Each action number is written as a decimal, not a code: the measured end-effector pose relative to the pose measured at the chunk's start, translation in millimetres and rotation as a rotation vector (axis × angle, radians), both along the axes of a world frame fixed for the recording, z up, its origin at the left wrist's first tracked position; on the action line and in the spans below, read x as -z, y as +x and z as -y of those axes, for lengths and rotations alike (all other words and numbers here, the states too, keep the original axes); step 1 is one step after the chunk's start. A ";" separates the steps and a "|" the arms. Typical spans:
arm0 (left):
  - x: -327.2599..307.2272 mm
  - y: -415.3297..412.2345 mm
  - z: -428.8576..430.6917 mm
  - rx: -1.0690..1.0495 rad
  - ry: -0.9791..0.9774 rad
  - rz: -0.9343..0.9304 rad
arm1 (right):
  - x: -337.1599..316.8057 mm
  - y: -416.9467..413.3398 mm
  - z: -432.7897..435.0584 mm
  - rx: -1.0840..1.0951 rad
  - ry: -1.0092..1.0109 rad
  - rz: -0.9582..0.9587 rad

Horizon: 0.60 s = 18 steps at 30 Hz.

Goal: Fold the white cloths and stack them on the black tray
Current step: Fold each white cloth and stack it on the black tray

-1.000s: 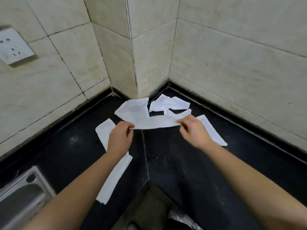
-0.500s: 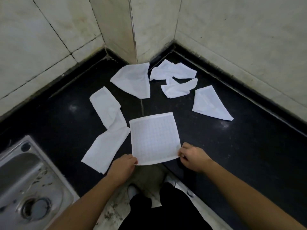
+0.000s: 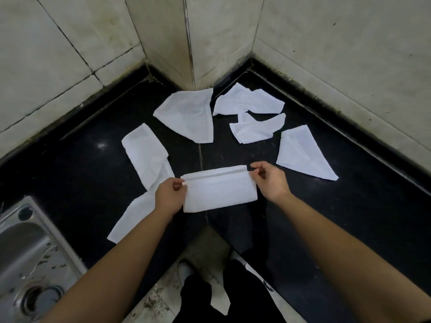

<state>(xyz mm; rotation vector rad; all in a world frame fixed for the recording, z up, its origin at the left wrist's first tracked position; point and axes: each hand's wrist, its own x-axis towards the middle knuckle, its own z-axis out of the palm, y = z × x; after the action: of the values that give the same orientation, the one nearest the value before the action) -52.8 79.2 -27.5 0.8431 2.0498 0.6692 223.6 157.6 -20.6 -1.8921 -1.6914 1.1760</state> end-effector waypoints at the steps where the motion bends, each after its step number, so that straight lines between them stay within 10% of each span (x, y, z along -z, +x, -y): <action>1: 3.1 -1.9 -4.7 -0.013 0.001 -0.002 | 2.4 -2.3 -5.1 0.016 -0.002 0.003; 18: 26.8 -5.2 -21.7 0.051 0.053 -0.294 | 38.9 -30.9 -20.9 -0.116 0.274 0.286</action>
<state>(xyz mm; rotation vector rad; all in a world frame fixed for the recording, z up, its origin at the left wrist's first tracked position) -58.0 100.9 -54.3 1.0744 2.2699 0.6019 192.8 178.5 -59.5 -1.8775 -2.0176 0.6889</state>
